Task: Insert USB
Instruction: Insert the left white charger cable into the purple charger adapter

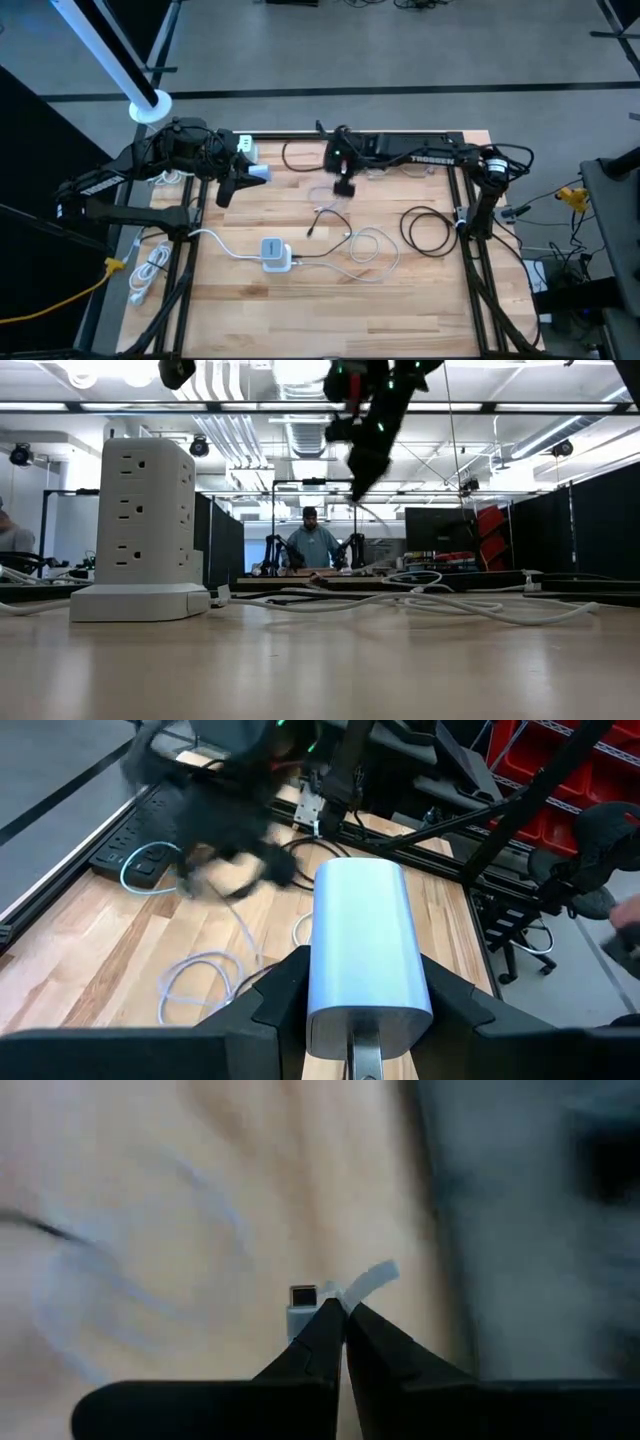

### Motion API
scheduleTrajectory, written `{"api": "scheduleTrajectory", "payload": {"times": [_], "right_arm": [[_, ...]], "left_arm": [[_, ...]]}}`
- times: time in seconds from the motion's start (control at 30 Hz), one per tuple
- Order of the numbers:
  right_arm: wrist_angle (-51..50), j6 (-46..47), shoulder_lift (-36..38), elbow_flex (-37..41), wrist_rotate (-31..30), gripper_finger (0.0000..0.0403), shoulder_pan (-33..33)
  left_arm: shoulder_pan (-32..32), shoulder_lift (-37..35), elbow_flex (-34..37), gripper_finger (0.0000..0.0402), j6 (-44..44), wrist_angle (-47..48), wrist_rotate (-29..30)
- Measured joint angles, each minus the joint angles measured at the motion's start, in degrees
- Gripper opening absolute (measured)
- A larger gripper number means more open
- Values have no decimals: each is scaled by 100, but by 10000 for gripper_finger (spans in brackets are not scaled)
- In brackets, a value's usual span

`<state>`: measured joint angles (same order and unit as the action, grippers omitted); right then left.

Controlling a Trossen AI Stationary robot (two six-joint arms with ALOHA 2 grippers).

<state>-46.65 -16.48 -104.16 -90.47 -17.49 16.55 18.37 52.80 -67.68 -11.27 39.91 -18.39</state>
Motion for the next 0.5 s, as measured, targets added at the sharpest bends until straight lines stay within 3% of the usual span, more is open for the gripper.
{"api": "scheduleTrajectory", "payload": {"times": [0.07, 0.17, 0.23, 0.33, 0.5], "right_arm": [[-333, -125, -57, 37, 15, 0, 48], [-323, 150, -54, 94, 1081, 2, 172], [-356, 222, -61, 172, 1357, 13, 242], [-453, 105, -96, 297, 1357, 54, 277], [-728, -623, -96, 353, 1350, 157, 250]], "left_arm": [[-2, 0, 0, 118, 0, -1, -2], [-2, 0, 0, 118, 0, -14, -1], [-2, 0, 0, 118, 0, -24, -2], [-2, 0, 2, 118, -8, -23, -2], [-2, 0, 2, 118, -31, -23, -3]]}}
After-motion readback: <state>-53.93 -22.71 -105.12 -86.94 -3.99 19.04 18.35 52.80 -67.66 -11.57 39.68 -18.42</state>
